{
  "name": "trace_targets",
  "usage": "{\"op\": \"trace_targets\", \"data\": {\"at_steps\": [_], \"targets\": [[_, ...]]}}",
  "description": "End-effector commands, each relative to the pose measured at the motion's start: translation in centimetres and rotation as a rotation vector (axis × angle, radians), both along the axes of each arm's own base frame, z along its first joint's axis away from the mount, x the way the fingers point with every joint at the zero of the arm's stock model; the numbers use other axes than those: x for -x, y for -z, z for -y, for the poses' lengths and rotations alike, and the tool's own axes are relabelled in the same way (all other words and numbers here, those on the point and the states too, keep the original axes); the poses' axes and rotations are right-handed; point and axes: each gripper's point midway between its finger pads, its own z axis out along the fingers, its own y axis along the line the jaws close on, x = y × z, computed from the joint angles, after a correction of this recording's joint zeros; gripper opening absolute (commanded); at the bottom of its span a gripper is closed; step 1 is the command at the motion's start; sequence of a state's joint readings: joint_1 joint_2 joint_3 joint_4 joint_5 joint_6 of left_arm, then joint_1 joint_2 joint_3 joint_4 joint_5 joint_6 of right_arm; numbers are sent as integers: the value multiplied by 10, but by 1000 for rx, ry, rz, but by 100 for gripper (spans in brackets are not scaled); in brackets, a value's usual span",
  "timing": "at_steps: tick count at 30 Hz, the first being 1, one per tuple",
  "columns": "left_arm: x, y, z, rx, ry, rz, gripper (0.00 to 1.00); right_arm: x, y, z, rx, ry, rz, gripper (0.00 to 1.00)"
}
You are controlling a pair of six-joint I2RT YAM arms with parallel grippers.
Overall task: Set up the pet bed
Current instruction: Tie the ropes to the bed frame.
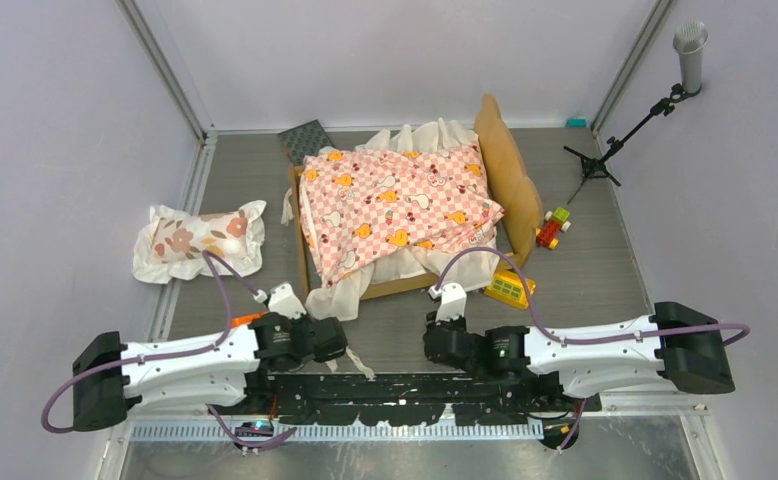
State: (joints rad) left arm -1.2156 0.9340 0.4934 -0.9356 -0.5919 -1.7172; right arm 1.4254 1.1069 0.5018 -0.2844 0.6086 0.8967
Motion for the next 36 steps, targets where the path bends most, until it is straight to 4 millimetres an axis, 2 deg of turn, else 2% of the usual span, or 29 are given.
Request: {"op": "trace_targets", "data": {"at_steps": [1,4,9,16,19,24,30,36], "targets": [[-2,-18,-18,-47,1,38,0,-11,-27,-21,-90,4,68,18],[-3,-28,-21,-20,-12,57,0,-11,-30,-29,-92,-36,85,22],[-12,-45,1,130,-15,120,0,-15,-38,-29,-68,-35,112,24],[-22,-70,15,247,-128,152,0,-21,-37,-14,-56,38,119,25],[-22,-76,12,260,-229,129,0,-21,-37,-7,-69,61,116,25],[-11,-68,13,271,-419,19,0,-22,-41,7,-101,106,120,25],[-6,-43,42,334,-459,-67,0,-22,-44,22,-137,140,119,25],[-12,-42,52,382,-472,-55,0,-20,-43,33,-153,158,103,25]]}}
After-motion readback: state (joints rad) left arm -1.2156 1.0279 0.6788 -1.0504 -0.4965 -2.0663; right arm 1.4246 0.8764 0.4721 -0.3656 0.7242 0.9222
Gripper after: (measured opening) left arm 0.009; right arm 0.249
